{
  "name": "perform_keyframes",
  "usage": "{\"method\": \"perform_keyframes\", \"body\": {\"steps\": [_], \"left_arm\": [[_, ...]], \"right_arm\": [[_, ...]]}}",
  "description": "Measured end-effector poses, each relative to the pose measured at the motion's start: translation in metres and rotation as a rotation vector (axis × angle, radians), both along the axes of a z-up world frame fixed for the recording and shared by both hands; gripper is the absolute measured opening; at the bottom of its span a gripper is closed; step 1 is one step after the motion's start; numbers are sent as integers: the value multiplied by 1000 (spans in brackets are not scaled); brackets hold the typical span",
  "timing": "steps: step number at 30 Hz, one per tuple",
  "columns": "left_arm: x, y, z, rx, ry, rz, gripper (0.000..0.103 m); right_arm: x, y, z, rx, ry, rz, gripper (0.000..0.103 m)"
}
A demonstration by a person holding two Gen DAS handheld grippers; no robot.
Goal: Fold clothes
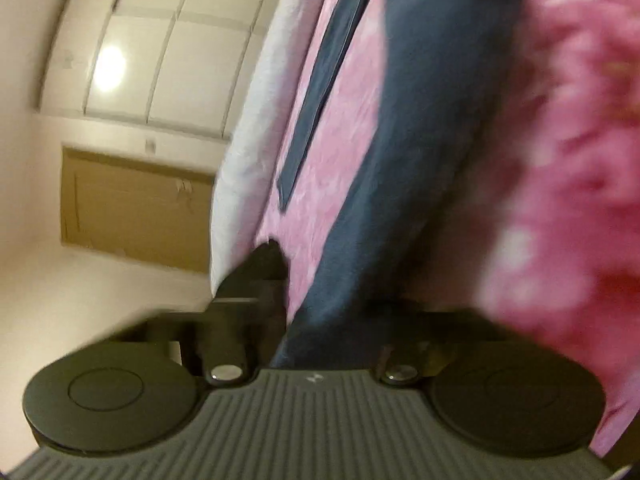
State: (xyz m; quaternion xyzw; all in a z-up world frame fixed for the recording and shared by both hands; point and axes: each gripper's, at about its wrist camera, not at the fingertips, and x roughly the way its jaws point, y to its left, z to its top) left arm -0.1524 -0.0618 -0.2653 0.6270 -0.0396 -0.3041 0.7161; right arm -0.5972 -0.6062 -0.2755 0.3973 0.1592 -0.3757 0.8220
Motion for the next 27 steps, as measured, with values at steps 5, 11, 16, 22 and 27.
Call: {"method": "perform_keyframes", "body": {"steps": [5, 11, 16, 22, 27], "left_arm": [[-1, 11, 46, -68, 38, 3, 6], [-42, 45, 41, -15, 34, -32, 6], [-42, 44, 4, 45, 53, -23, 7], [-23, 34, 34, -36, -95, -36, 7], [-8, 24, 19, -16, -52, 13, 6]], "right_arm": [[-20, -1, 43, -46, -24, 35, 6], [-75, 34, 65, -60, 39, 24, 6], [-94, 56, 9, 45, 84, -15, 6], [-94, 63, 15, 17, 14, -28, 6], [-89, 64, 5, 28, -1, -37, 6]]}}
